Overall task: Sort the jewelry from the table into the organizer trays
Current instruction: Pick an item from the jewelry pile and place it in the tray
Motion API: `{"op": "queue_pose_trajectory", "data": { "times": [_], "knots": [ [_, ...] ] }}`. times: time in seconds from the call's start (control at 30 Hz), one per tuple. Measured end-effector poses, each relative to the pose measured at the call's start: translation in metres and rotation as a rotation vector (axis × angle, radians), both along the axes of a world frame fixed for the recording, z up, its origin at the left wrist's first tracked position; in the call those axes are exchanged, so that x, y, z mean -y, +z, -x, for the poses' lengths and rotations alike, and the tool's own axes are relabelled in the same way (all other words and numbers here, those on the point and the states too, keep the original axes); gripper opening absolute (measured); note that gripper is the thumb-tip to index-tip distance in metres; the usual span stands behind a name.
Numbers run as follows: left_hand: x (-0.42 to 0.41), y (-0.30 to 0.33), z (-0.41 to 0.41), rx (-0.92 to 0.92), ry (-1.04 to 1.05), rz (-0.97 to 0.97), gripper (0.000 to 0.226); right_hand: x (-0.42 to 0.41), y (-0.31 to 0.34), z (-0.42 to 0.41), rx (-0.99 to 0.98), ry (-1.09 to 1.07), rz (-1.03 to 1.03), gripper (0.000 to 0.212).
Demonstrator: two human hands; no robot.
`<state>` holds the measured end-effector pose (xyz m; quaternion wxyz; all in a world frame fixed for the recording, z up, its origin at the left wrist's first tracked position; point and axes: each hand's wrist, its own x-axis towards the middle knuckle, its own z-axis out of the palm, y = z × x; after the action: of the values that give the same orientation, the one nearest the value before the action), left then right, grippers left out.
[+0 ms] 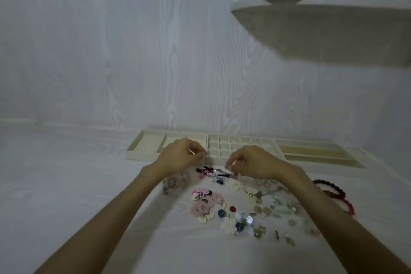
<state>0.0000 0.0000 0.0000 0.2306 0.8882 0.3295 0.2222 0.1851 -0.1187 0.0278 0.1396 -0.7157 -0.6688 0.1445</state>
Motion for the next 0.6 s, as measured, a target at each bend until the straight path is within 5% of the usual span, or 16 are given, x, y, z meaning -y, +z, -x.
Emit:
{"op": "queue_pose_trajectory", "data": {
  "times": [0.6],
  "knots": [
    [-0.008,-0.056,0.030,0.005,0.031,-0.215,0.022,-0.025,-0.065,0.049,-0.297,0.137,-0.111,0.016]
  ]
}}
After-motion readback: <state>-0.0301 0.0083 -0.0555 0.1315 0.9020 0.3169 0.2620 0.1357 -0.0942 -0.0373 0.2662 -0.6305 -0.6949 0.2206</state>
